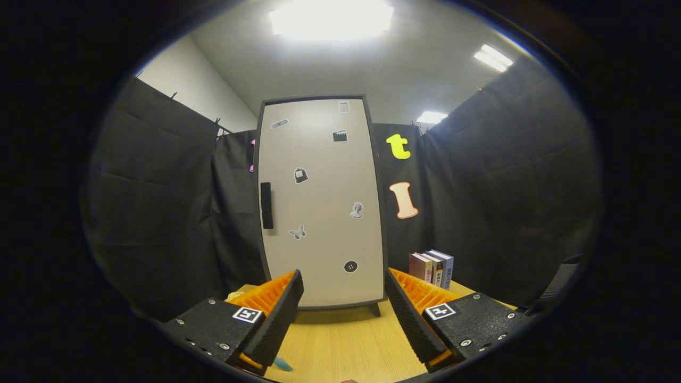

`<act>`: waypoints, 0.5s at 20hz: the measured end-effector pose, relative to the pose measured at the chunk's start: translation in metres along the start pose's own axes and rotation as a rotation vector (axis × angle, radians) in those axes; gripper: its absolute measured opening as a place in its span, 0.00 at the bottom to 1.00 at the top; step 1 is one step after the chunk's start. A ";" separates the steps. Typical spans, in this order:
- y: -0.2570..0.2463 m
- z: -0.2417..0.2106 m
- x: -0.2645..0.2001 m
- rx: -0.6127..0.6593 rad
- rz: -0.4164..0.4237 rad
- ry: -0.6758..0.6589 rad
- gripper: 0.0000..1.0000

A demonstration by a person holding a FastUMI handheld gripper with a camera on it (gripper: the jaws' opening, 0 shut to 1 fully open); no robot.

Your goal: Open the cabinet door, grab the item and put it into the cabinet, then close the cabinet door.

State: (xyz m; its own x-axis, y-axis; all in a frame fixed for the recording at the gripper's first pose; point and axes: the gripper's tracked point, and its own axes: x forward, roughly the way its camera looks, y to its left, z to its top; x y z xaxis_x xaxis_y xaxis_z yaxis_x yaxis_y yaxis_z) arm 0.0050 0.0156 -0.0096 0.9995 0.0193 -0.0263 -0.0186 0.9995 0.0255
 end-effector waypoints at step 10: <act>0.004 -0.001 0.019 0.009 0.018 0.006 0.95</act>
State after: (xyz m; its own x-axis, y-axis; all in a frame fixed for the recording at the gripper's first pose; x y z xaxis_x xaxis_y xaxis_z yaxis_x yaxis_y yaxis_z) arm 0.0243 0.0197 -0.0115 0.9988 0.0378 -0.0318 -0.0367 0.9987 0.0353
